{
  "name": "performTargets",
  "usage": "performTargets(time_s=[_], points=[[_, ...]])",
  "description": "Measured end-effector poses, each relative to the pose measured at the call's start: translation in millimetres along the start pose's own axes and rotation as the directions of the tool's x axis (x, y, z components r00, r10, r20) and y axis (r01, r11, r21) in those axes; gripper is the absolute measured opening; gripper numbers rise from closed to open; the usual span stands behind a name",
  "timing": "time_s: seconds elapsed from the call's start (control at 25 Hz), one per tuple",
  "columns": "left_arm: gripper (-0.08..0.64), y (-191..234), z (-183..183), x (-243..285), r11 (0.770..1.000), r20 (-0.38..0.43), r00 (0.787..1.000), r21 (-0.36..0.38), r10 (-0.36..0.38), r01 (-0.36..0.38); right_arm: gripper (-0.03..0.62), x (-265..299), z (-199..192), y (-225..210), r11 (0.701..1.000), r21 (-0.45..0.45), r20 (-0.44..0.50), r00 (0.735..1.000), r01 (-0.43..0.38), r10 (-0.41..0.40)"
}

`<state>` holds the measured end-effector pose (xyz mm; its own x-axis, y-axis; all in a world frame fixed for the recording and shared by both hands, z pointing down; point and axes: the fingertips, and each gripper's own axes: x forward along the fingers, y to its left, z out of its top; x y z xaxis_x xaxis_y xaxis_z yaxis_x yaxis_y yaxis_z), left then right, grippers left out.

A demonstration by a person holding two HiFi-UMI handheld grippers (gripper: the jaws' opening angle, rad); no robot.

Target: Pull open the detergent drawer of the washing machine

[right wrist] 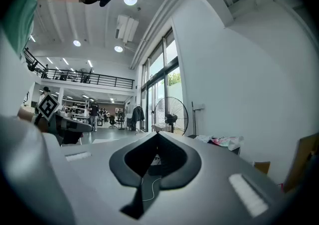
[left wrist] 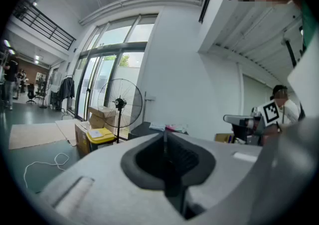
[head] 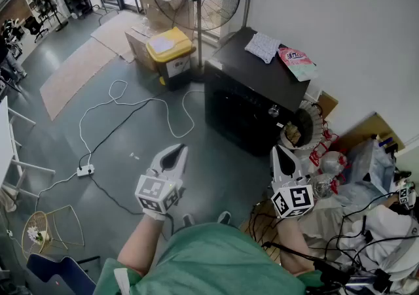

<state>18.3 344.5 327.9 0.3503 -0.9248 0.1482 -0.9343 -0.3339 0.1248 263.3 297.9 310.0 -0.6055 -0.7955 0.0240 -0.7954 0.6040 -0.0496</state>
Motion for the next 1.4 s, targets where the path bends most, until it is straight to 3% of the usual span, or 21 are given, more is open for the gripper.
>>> performTargets(time_s=[0.24, 0.44, 0.52, 0.6, 0.64, 0.76, 0.8, 0.88, 1.08, 1.2, 1.32, 1.4], points=[[0.021, -10.7, -5.4, 3.5, 1.000, -0.006, 1.000, -0.005, 0.011, -0.011, -0.002, -6.3, -6.3, -10.9, 1.000, -0.006, 0.004, 1.000, -0.011, 0.011], [0.021, -13.1, -6.2, 15.0, 0.999, -0.009, 1.000, -0.035, 0.024, -0.024, -0.003, -5.0, -13.5, -28.3, 0.997, 0.082, -0.001, 1.000, -0.009, 0.009], [0.022, -15.5, -7.2, 21.1, 0.998, -0.006, 1.000, -0.060, 0.025, -0.026, -0.002, -6.2, -12.8, -33.0, 0.997, 0.073, 0.020, 0.999, -0.032, 0.030], [0.024, -19.6, -8.0, 26.9, 0.997, -0.005, 1.000, -0.070, 0.028, -0.029, -0.003, -7.7, -7.4, -25.6, 0.994, -0.057, 0.041, 0.994, -0.097, 0.100], [0.026, -22.4, -8.3, 29.2, 0.997, -0.007, 0.999, -0.065, 0.031, -0.031, -0.003, -8.2, -4.7, -18.3, 0.978, -0.159, 0.038, 0.989, -0.135, 0.143], [0.034, -28.2, -10.9, 35.0, 0.998, -0.010, 0.999, -0.035, 0.044, -0.044, -0.002, -6.6, -6.3, -1.3, 0.867, -0.442, -0.042, 0.971, -0.229, 0.235], [0.037, -28.0, -12.3, 37.0, 0.998, -0.013, 0.999, -0.034, 0.050, -0.050, -0.003, -4.5, -9.2, -0.8, 0.835, -0.491, -0.076, 0.967, -0.249, 0.243], [0.043, -24.1, -15.3, 40.6, 0.997, -0.025, 0.998, -0.036, 0.062, -0.063, -0.003, 2.8, -7.7, -8.0, 0.808, -0.542, -0.086, 0.972, -0.231, 0.221], [0.048, -8.3, -11.6, 46.2, 0.996, -0.024, 0.996, -0.004, 0.087, -0.087, -0.002, 26.6, 16.2, -30.0, 0.817, -0.568, 0.037, 0.989, -0.099, 0.145], [0.048, 9.6, -10.8, 55.0, 0.996, -0.015, 0.996, -0.026, 0.090, -0.090, -0.002, 48.3, 26.4, -37.1, 0.849, -0.525, 0.098, 0.987, -0.054, 0.124], [0.049, 33.7, -14.2, 72.0, 0.994, -0.006, 0.997, -0.079, 0.079, -0.079, -0.002, 72.0, 18.0, -48.0, 0.887, -0.460, 0.065, 0.995, -0.041, 0.080], [0.054, 51.1, -16.6, 87.8, 0.992, -0.002, 0.998, -0.112, 0.060, -0.060, -0.002, 89.7, 8.7, -53.4, 0.894, -0.446, 0.018, 0.998, -0.039, 0.053]])
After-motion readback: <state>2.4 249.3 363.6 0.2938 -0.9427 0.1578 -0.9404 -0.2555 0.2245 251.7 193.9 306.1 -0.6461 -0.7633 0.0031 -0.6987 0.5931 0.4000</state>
